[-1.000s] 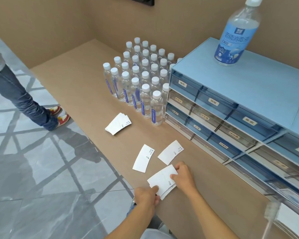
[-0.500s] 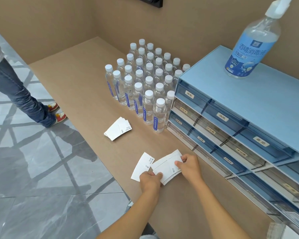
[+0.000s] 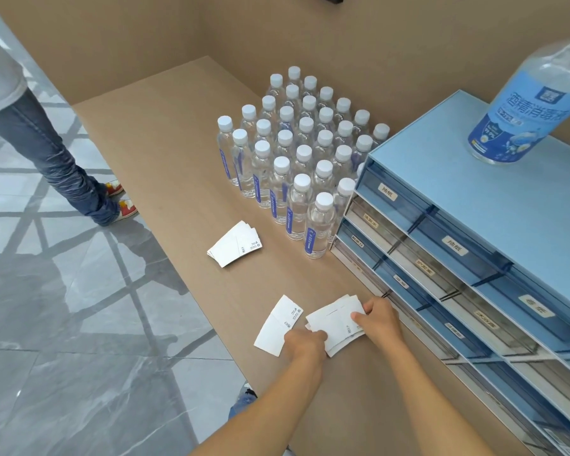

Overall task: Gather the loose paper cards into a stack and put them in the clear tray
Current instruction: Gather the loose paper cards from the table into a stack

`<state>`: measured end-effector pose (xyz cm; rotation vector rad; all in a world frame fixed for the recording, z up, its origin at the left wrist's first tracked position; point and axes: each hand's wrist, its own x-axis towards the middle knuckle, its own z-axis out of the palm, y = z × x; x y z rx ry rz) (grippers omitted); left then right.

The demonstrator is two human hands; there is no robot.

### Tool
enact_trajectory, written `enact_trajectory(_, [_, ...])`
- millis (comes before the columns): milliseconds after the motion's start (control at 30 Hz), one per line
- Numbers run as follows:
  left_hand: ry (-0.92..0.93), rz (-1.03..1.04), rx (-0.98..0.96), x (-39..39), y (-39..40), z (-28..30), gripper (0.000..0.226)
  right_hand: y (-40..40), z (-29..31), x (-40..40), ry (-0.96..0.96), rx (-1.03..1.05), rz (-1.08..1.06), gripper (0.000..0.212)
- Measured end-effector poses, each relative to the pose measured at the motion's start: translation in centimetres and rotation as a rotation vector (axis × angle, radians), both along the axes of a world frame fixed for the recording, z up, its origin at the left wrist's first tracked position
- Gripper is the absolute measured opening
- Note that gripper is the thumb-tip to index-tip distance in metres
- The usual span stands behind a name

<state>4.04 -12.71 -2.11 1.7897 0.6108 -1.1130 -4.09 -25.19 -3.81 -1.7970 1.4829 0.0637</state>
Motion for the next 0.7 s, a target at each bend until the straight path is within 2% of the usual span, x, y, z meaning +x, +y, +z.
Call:
enact_trajectory(133, [-0.026, -0.003, -0.001, 0.0, 0.5, -0.2, 0.024, 0.1, 0.2, -0.2, -0.038, 0.019, -0.009, 0.020])
enact_trajectory(333, [-0.059, -0.051, -0.072, 0.5, 1.5, -0.6, 0.030, 0.8, -0.1, 0.0, -0.080, 0.096, -0.028, 0.028])
enact_trajectory(500, [-0.056, -0.071, -0.099, 1.1, 2.2, -0.2, 0.032, 1.3, 0.4, 0.7, -0.149, 0.218, -0.080, 0.017])
enact_trajectory(567, [-0.073, -0.053, -0.104, 1.4, 3.1, -0.1, 0.030, 1.7, 0.9, 1.2, -0.189, 0.253, -0.058, 0.008])
enact_trajectory(700, [-0.146, 0.026, -0.033, 1.9, 5.9, -0.2, 0.026, 3.0, 1.4, 4.2, -0.191, 0.232, 0.109, 0.012])
